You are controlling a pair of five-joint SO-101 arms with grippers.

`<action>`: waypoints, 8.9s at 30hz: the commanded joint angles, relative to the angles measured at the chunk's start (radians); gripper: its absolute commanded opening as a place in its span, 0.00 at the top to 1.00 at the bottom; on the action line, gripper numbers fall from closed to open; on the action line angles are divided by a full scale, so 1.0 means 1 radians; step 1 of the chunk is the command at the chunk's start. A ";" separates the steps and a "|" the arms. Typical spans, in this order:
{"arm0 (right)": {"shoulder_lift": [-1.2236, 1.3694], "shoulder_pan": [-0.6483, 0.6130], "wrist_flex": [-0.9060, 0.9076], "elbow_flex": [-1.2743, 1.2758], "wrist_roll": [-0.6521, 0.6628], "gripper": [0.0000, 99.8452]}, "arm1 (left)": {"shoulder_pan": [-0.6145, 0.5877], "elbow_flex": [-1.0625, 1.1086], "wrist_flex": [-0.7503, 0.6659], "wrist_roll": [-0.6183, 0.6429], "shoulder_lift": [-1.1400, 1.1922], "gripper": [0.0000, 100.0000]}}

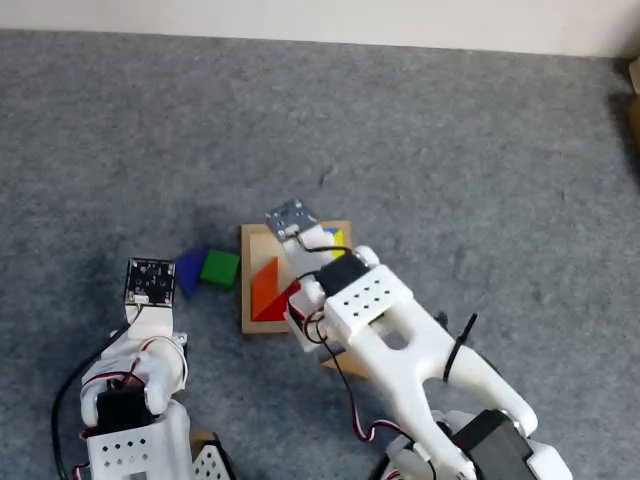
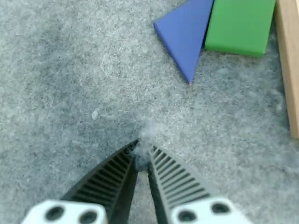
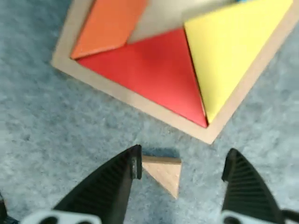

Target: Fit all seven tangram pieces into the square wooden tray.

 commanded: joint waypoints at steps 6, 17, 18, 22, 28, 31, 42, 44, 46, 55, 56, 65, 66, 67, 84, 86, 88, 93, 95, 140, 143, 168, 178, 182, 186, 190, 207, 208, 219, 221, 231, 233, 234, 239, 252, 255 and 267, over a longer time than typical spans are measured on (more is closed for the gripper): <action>-0.041 0.010 -0.217 0.232 0.034 0.71 | -0.008 0.019 -0.014 0.005 -0.005 0.99; -0.047 0.008 -0.254 0.334 0.044 0.71 | -0.008 0.019 -0.014 0.005 -0.005 0.99; -0.050 0.007 -0.252 0.337 0.044 0.71 | -0.008 0.019 -0.014 0.005 -0.005 0.99; -0.050 0.007 -0.183 0.331 0.044 0.71 | -0.008 0.019 -0.014 0.005 -0.005 0.99; -0.059 -0.001 -0.150 0.321 0.044 0.71 | -0.008 0.019 -0.014 0.005 -0.005 0.99; -0.130 -0.045 -0.147 0.300 0.044 0.71 | -0.008 0.019 -0.014 0.005 -0.005 0.99; -0.308 -0.018 -0.140 0.397 0.043 0.71 | -0.008 0.019 -0.014 0.005 -0.005 0.99; -0.308 -0.015 -0.140 0.404 0.044 0.71 | -0.008 0.019 -0.014 0.005 -0.005 0.99; -0.308 -0.013 -0.136 0.407 0.044 0.71 | -0.008 0.019 -0.014 0.005 -0.005 0.99; -0.257 -0.012 -0.090 0.443 0.193 0.71 | -0.008 0.019 -0.014 0.005 -0.005 0.99; -0.236 -0.012 -0.090 0.443 0.209 0.71 | -0.008 0.019 -0.014 0.005 -0.005 0.99; -0.056 -0.013 -0.162 0.438 0.292 0.78 | -0.008 0.019 -0.014 0.005 -0.005 0.99; -0.058 -0.013 -0.162 0.437 0.298 0.80 | -0.008 0.019 -0.014 0.005 -0.005 0.99; -0.062 -0.015 -0.162 0.435 0.299 0.82 | -0.008 0.019 -0.014 0.005 -0.005 0.99; -0.291 0.113 -0.160 0.435 0.292 1.00 | -0.008 0.019 -0.014 0.005 -0.005 0.99; -0.328 0.150 -0.160 0.435 0.292 1.00 | -0.008 0.019 -0.014 0.005 -0.005 0.99; -0.369 0.180 -0.160 0.435 0.292 1.00 | -0.008 0.019 -0.014 0.005 -0.005 0.99; -0.495 0.205 -0.134 0.441 0.290 0.99 | -0.008 0.019 -0.014 0.005 -0.005 0.99; -0.545 0.199 -0.081 0.443 0.275 0.95 | -0.008 0.019 -0.014 0.005 -0.005 0.99; -0.206 -0.378 0.107 0.387 -0.100 0.64 | -0.008 0.019 -0.014 0.005 -0.005 0.99; -0.206 -0.377 0.056 0.389 -0.103 0.67 | -0.008 0.019 -0.014 0.005 -0.005 0.99; 0.085 -0.269 0.050 0.380 0.091 0.86 | -0.008 0.019 -0.014 0.005 -0.005 0.99; -0.021 -0.139 0.061 0.380 0.101 1.00 | -0.008 0.019 -0.014 0.005 -0.005 0.99; -0.124 -0.067 0.079 0.367 0.101 1.00 | -0.008 0.019 -0.014 0.005 -0.005 0.99; -0.271 0.004 0.156 0.271 0.101 1.00 | -0.008 0.019 -0.014 0.005 -0.005 0.99; -0.344 0.068 0.168 0.159 0.095 1.00 | -0.008 0.019 -0.014 0.005 -0.005 0.99; 0.251 0.071 0.021 -0.421 -0.063 1.00 | -0.008 0.019 -0.014 0.005 -0.005 0.99; 0.294 0.071 0.013 -0.456 -0.063 1.00 | -0.008 0.019 -0.014 0.005 -0.005 0.99; 0.615 0.076 0.016 -0.759 -0.132 0.96 | -0.008 0.019 -0.014 0.005 -0.005 0.99; 0.638 0.076 0.016 -0.780 -0.132 0.95 | -0.008 0.019 -0.014 0.005 -0.005 0.99; 0.653 0.071 0.104 -0.794 -0.132 0.80 | -0.008 0.019 -0.014 0.005 -0.005 0.99; 0.651 0.071 0.099 -0.796 -0.132 0.80 | -0.008 0.019 -0.014 0.005 -0.005 0.99; 0.651 0.071 0.099 -0.796 -0.132 0.80 | -0.008 0.019 -0.014 0.005 -0.005 0.99; 0.648 0.077 0.101 -0.797 -0.127 0.80 | -0.008 0.019 -0.014 0.005 -0.005 0.99; 0.608 0.159 -0.061 -0.769 -0.124 0.99 | -0.008 0.019 -0.014 0.005 -0.005 0.99; 0.657 0.151 -0.062 -0.756 -0.124 0.99 | -0.008 0.019 -0.014 0.005 -0.005 0.99; 0.690 0.015 0.008 -0.685 -0.103 0.99 | -0.008 0.019 -0.014 0.005 -0.005 0.99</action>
